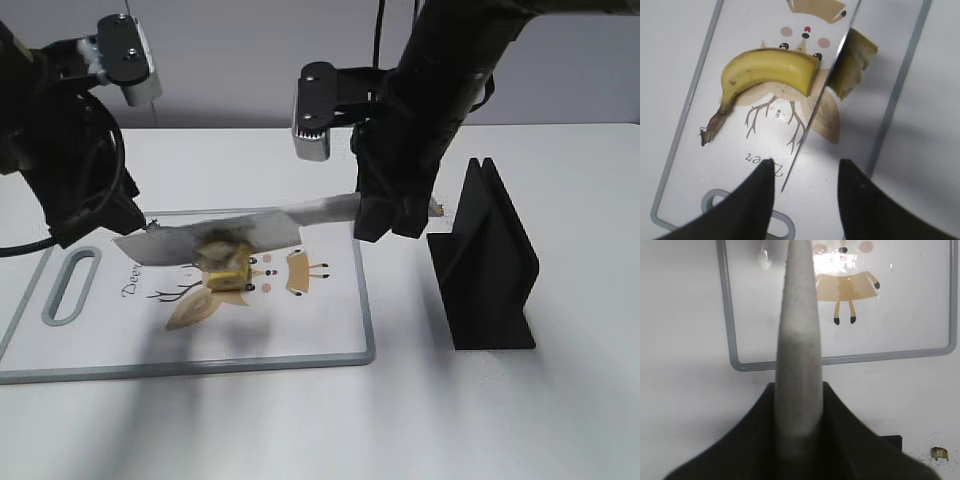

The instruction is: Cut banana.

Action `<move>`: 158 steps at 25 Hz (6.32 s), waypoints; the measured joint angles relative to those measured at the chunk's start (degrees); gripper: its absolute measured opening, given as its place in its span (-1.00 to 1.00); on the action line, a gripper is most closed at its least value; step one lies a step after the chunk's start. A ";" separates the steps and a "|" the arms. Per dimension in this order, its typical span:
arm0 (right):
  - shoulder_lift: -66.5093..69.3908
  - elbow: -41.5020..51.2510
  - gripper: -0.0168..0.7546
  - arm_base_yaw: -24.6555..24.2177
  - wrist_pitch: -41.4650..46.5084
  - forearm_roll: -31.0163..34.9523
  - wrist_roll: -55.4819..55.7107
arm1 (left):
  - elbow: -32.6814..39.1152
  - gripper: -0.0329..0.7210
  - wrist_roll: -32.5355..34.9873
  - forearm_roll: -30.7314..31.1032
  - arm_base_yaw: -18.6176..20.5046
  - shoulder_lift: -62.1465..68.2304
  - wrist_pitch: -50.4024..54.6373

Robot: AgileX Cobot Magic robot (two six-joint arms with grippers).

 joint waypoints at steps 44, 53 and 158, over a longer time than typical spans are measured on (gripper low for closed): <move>-24.79 12.51 -0.54 -0.06 6.68 6.91 45.76 | 15.06 0.55 -49.57 12.11 17.02 -46.21 17.39; -34.23 19.01 -0.54 -0.06 3.78 5.73 57.34 | 25.45 0.55 -52.03 12.47 17.02 -63.49 17.66; -26.69 39.50 -0.44 -0.06 -21.35 -31.06 103.90 | 38.24 0.55 -52.21 11.42 17.02 -90.44 9.56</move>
